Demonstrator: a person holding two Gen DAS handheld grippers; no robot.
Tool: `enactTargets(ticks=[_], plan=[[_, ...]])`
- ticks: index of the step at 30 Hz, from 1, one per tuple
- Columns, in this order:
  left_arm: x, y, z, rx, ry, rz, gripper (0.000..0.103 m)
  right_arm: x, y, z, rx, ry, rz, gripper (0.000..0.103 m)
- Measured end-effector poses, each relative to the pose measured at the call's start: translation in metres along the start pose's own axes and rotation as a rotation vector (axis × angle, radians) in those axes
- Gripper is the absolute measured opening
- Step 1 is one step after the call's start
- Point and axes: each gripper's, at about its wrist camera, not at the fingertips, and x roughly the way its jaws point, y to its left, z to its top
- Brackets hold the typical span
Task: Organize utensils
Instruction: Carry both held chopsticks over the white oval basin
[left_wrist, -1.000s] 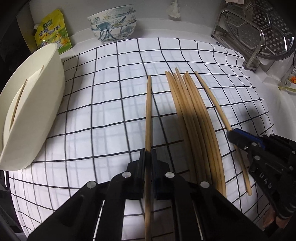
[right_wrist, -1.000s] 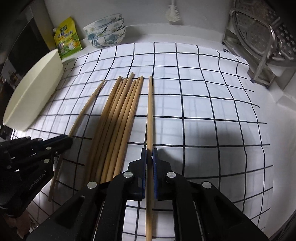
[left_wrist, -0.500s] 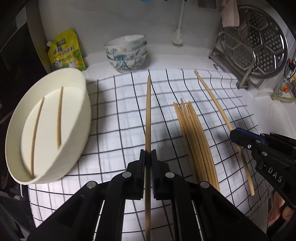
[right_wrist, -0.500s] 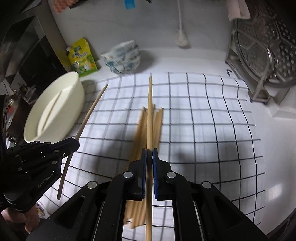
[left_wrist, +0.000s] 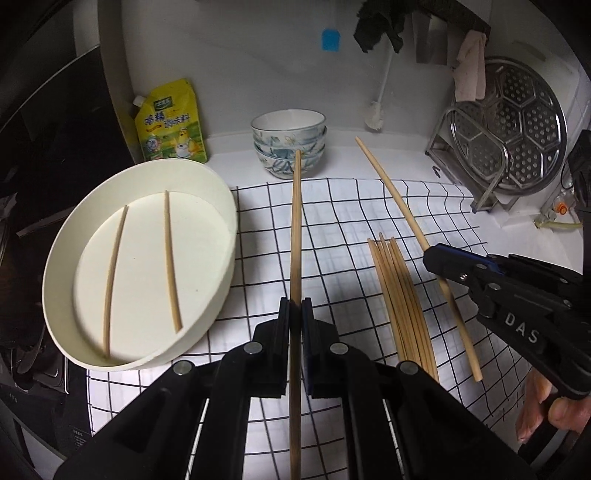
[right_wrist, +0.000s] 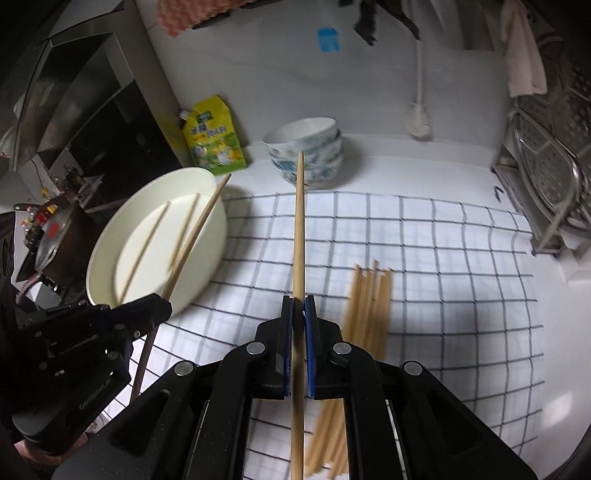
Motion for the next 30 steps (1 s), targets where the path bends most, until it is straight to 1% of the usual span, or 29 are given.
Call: enactTargets(ticks=[5,10,12,14,19,22,24,30], plan=[[-0.008,0.022,0.002,-0.042,-0.013,-0.009,0.007,0.013,0.021,0.012,-0.034,0.013,0.015,0.006],[-0.011,0.057,0.003,-0.105,-0.012,-0.015,0.007,0.029,0.047,0.026,-0.054,0.027,0.023,0.006],[-0.018,0.071,0.005,-0.119,-0.034,-0.005,0.007,0.032,0.06,0.031,-0.06,0.009,0.04,0.006],[-0.024,0.087,0.007,-0.137,-0.056,0.01,0.007,0.038,0.072,0.036,-0.063,0.011,0.073,0.006],[-0.028,0.124,0.014,-0.184,-0.081,0.051,0.007,0.053,0.105,0.049,-0.104,0.0,0.117,0.006],[-0.028,0.146,0.017,-0.203,-0.095,0.078,0.007,0.069,0.125,0.056,-0.121,0.009,0.139,0.006],[-0.025,0.161,0.018,-0.212,-0.092,0.104,0.007,0.082,0.137,0.06,-0.126,0.021,0.15,0.006],[-0.007,0.198,0.022,-0.225,-0.076,0.13,0.007,0.119,0.173,0.07,-0.14,0.05,0.171,0.006]])
